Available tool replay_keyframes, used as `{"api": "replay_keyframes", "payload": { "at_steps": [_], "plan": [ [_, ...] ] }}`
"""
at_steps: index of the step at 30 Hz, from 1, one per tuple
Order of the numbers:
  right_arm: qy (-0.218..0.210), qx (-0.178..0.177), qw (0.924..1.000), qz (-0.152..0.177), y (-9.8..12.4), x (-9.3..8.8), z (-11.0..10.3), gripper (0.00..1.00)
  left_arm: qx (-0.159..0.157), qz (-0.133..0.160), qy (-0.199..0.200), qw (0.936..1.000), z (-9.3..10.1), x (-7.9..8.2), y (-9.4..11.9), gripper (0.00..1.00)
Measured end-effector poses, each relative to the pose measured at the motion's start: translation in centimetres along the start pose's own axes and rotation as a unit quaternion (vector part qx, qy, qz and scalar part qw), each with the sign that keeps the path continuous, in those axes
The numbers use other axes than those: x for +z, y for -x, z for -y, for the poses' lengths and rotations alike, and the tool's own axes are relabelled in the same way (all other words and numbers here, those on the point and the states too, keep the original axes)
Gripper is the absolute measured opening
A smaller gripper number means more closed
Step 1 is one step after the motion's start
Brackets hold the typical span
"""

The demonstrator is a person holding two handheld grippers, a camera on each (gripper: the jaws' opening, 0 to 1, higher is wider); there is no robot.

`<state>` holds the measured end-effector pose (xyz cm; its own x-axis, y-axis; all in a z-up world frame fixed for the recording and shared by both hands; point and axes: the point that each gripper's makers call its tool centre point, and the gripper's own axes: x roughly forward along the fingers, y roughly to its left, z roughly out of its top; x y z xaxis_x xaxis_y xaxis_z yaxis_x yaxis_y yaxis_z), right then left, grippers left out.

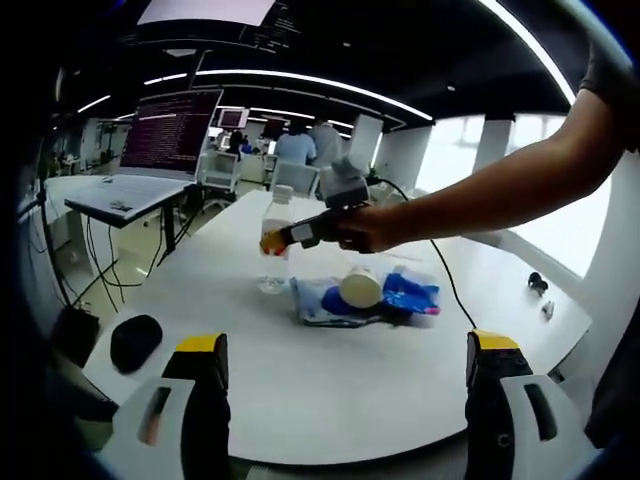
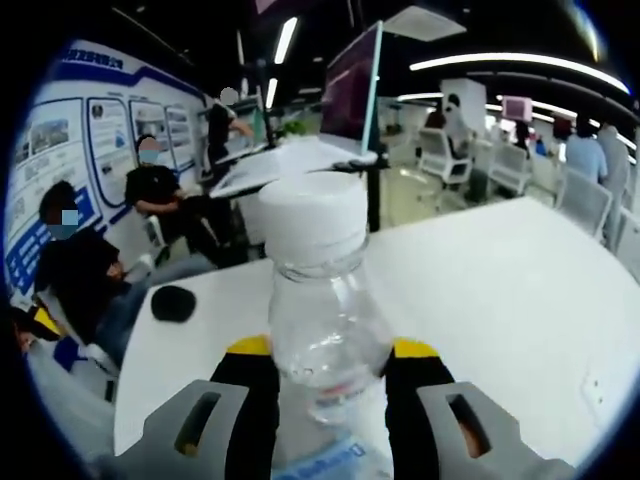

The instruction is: Arrange the tabletop items into an orderly group along one side of the table until the central work area is clear of visible clutter.

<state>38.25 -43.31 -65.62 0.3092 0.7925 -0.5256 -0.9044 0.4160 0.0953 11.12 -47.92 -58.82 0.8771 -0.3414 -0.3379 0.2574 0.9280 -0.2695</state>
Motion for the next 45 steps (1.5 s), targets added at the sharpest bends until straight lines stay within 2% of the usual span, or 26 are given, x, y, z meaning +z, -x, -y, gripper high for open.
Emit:
{"api": "replay_keyframes", "payload": {
  "at_steps": [10, 21, 30, 40, 45],
  "plan": [
    [-0.003, -0.004, 1.0, 0.004, -0.1, 0.4, -0.4, 0.37, 0.015, -0.005, -0.04, 0.9991, -0.4, 0.3, 0.1, 1.0],
    [0.002, -0.003, 1.0, 0.005, -0.7, 0.7, -0.2, 0.37, 0.028, -0.012, -0.064, 0.9975, -1.1, 0.1, 0.3, 0.99],
    [-0.005, -0.012, 0.9998, 0.014, -1.9, 1.3, 1.9, 0.37, 0.034, -0.013, -0.067, 0.9971, -1.3, 0.0, 0.3, 0.99],
    [-0.011, -0.024, 0.9994, 0.023, -2.7, 1.9, 2.2, 0.37, 0.024, -0.013, -0.088, 0.9957, -0.5, 0.0, 0.2, 0.98],
    [0.003, -0.027, 0.9995, 0.018, -3.1, 2.1, 2.1, 0.37, 0.023, -0.011, -0.091, 0.9956, -0.5, 0.2, 0.1, 0.98]
  ]
}}
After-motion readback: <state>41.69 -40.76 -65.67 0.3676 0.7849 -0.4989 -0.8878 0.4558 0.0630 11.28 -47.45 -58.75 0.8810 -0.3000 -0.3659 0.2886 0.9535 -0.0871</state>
